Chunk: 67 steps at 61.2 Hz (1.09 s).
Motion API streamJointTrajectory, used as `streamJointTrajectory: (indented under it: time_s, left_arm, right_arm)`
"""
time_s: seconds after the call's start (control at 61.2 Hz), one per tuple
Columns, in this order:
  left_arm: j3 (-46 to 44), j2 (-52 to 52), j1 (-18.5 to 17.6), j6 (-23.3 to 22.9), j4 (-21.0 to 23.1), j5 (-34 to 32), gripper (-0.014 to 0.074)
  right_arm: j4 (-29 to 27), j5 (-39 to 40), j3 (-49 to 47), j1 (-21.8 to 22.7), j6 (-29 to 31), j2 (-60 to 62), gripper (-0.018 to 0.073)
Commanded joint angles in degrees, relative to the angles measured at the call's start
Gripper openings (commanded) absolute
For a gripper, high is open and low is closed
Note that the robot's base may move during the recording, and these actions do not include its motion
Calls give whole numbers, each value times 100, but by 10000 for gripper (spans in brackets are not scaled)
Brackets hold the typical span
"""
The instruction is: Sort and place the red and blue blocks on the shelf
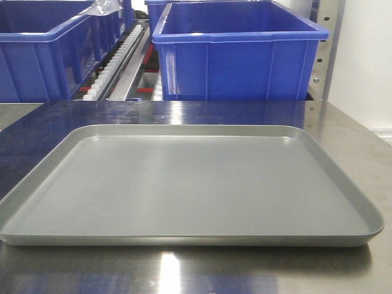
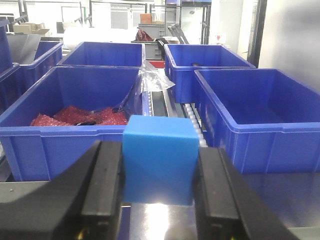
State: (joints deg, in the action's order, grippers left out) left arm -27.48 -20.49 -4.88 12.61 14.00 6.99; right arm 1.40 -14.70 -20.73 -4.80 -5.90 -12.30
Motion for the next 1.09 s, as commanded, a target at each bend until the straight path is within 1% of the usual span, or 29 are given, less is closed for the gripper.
streamJointTrajectory:
  time_s: [0.0,0.049,0.098,0.18,1.079]
  left_arm:
    - [-159,-30,10,-49,11,-462,122]
    - [-159,-30,10,-49,26,-429,122]
    - [-159,-30,10,-49,142,-259,122]
    - [-159,-30,10,-49,143,-58,122]
    - [-159,-30,10,-49,143,-56,122]
  right_arm:
    - [55,542,-146,4,33,-59,69]
    - [55,542,-146,4,33,-59,69]
    - [55,542,-146,4,33,-59,69]
    - [55,542,-146,4,33,-59,69]
    - [55,542,-146,4,33,-59,69]
